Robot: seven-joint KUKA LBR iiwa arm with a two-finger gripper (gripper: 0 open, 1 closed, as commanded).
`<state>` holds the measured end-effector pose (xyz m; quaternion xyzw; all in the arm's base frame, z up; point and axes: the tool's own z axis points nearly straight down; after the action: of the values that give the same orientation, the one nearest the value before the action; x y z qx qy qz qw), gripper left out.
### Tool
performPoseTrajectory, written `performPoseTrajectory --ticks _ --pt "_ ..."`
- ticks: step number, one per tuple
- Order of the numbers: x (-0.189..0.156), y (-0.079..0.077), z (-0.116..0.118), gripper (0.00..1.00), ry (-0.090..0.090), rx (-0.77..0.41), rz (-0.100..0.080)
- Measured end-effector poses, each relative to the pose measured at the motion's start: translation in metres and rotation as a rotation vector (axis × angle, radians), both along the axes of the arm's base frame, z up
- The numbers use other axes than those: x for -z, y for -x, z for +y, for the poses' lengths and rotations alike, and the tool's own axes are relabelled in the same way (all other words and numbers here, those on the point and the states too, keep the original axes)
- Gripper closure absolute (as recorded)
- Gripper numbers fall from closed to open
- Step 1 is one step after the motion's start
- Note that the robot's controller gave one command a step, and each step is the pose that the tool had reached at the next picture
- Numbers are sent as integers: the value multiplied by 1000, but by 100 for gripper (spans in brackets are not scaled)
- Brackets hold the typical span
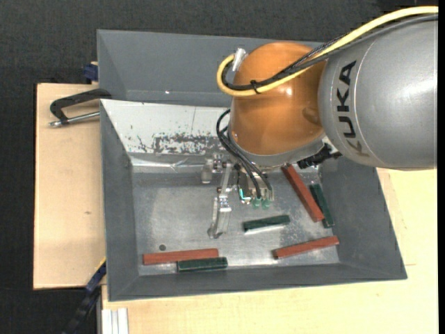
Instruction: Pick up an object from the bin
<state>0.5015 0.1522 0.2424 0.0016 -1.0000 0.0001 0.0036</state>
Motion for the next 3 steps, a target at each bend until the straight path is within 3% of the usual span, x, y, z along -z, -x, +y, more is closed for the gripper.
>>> performPoseTrajectory --ticks 1,2,3 --pt "-4 -2 -1 0 -2 3 -8" --pt "62 1 2 0 -2 -105 -11" --pt "84 10 8 0 -3 -334 -8"
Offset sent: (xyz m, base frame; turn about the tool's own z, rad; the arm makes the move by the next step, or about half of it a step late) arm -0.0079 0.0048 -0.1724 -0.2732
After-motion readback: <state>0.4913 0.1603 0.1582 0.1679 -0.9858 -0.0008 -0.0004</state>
